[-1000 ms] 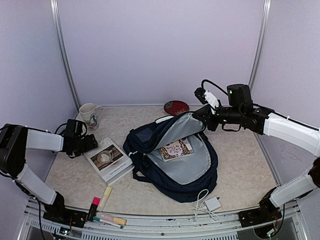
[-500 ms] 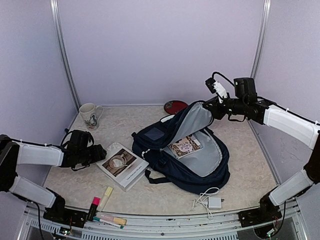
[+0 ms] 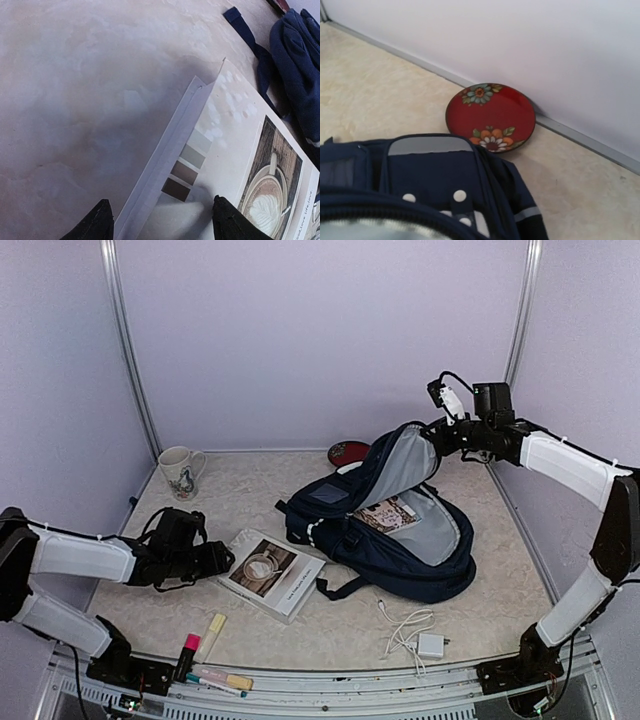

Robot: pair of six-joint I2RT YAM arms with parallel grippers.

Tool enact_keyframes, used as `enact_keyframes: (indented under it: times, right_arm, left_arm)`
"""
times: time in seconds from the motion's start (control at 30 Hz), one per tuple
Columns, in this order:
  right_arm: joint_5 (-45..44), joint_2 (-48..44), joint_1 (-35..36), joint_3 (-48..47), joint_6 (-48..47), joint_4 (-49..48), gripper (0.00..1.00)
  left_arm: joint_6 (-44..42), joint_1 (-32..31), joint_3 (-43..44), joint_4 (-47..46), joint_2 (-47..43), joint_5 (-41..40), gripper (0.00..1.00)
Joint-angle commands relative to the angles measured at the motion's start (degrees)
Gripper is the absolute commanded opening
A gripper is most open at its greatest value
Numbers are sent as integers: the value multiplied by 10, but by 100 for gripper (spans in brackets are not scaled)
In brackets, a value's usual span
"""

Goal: Pack the student bag
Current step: Move the book to the center of the board.

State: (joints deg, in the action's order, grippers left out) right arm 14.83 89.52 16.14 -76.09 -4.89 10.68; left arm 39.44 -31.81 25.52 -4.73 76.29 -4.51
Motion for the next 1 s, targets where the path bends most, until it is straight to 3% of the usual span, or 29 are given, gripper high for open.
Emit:
enact_keyframes:
  times: [0.0,0.27,0.43,0.73,0.97]
  right_arm:
    - [-26,5,-15,-33,46,-57,0]
    - [-46,39,-16,-137,26,-44,0]
    - [-6,61,-16,-205,39,-41,0]
    - [61,64,-6,-205,64,-77,0]
    - [109,80,8,-237,80,-119,0]
  left_arm:
    - [5,-41,1,2,12,9,64]
    - [1,-92,14,-7,3,38,64]
    - [-1,-135,29,-28,28,48,63]
    - [-46,-264,66,-33,15,40,61]
    - [-154,-324,133,24,-37,14,79]
